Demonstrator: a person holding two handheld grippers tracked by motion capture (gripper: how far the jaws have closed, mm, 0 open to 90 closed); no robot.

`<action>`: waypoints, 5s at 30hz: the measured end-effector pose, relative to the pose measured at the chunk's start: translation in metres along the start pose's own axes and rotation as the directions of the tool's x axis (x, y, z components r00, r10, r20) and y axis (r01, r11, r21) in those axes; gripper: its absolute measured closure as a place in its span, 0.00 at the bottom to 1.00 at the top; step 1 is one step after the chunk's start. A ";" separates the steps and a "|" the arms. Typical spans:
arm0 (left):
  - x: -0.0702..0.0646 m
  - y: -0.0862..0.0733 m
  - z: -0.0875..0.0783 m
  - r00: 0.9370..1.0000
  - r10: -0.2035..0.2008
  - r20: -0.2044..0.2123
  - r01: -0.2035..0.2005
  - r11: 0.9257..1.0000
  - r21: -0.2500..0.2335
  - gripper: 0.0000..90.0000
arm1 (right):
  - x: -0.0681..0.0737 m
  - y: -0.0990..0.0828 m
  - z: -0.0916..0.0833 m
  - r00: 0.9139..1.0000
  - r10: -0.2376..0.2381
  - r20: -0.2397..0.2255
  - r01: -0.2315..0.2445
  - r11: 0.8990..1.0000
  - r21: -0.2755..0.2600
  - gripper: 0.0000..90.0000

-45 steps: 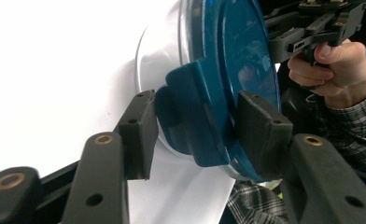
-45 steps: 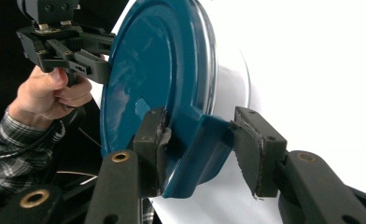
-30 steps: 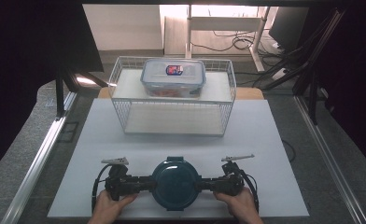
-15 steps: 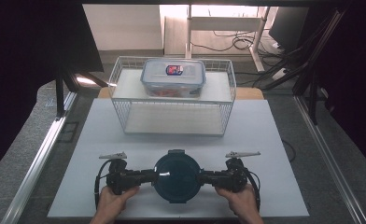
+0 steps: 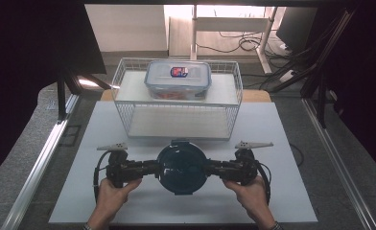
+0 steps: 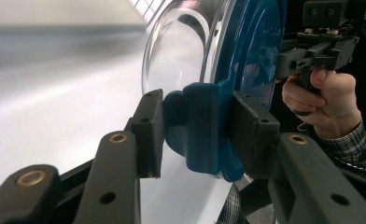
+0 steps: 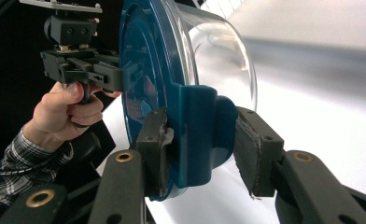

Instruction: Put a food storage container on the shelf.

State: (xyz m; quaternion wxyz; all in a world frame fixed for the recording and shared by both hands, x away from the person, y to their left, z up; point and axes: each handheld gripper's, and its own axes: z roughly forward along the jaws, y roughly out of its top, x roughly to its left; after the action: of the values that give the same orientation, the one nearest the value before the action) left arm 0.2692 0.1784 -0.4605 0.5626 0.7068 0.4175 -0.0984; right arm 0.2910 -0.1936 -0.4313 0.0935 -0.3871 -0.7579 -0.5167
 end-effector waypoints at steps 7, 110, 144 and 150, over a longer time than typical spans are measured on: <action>-0.006 0.030 -0.008 0.999 0.039 -0.013 -0.039 0.999 -0.016 0.64 | 0.005 0.030 -0.006 0.999 -0.041 -0.003 0.041 0.999 -0.035 0.64; 0.006 0.281 -0.023 0.969 0.028 -0.247 -0.064 0.988 -0.142 0.53 | -0.010 0.277 0.009 0.973 0.002 0.231 0.053 0.971 -0.232 0.58; -0.015 0.175 -0.026 0.918 0.287 -0.273 -0.310 0.950 -0.042 0.11 | 0.006 0.173 -0.009 0.924 -0.304 0.231 0.334 0.937 -0.103 0.18; -0.019 0.157 -0.023 0.911 0.318 -0.263 -0.334 0.942 -0.020 0.11 | 0.011 0.158 -0.009 0.917 -0.328 0.228 0.355 0.930 -0.091 0.16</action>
State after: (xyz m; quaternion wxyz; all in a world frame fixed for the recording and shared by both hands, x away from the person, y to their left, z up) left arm 0.3601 0.1866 -0.3290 0.5349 0.7548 0.3656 0.1023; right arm 0.3889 -0.1697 -0.3090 -0.1039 -0.3060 -0.7840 -0.5300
